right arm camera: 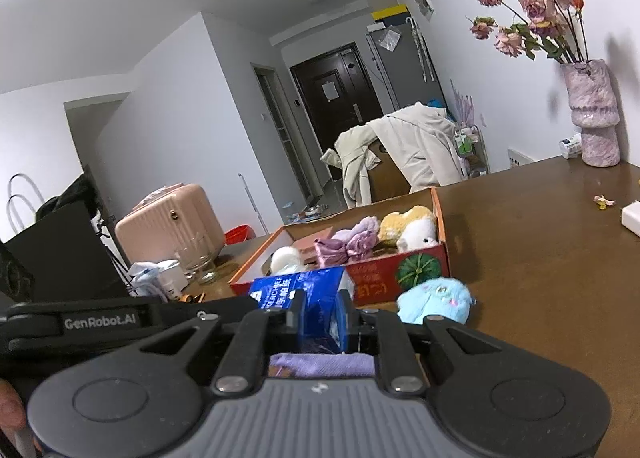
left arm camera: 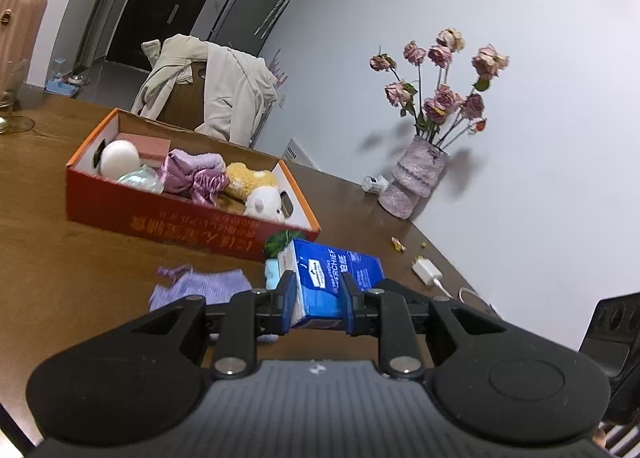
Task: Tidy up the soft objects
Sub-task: 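Carry the blue carton into the box beside the plush and release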
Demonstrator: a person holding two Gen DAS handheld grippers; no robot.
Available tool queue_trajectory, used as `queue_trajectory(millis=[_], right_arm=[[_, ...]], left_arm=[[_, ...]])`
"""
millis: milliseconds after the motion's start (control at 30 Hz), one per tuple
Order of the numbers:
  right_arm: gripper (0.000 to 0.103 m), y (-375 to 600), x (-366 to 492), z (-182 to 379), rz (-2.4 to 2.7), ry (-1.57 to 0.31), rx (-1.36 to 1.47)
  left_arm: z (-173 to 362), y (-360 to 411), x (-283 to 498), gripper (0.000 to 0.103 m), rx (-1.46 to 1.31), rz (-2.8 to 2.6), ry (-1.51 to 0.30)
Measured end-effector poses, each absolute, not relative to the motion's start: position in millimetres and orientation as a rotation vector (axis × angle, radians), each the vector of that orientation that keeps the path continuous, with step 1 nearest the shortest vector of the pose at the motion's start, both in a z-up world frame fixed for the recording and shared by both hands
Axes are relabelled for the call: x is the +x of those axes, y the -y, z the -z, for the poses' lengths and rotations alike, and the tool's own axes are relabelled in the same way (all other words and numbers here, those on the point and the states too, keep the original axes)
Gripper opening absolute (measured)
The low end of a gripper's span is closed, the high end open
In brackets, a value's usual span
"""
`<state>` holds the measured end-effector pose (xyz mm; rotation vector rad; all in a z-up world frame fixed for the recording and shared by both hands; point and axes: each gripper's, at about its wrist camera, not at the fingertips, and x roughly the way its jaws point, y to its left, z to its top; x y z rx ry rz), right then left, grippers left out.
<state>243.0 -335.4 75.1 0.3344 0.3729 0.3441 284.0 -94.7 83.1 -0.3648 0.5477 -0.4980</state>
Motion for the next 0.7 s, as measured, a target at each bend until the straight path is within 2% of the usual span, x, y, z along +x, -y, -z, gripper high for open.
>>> queue_trajectory(millis=[300,500,700], right_arm=[[0.014,359,348,-82,-0.336,-0.413,0.378],[0.014,364,431,-70,-0.301,-0.491,0.359],[0.015,359,473,-48,-0.262,-0.568,0.329]], left_arm=[[-83,121,398,0.023,-0.323,0.471,-0.586],[-62,132,477,0.023,-0.340,0.450,-0.671],[-38,136,517,0.023,-0.338,0.459,-0.743]])
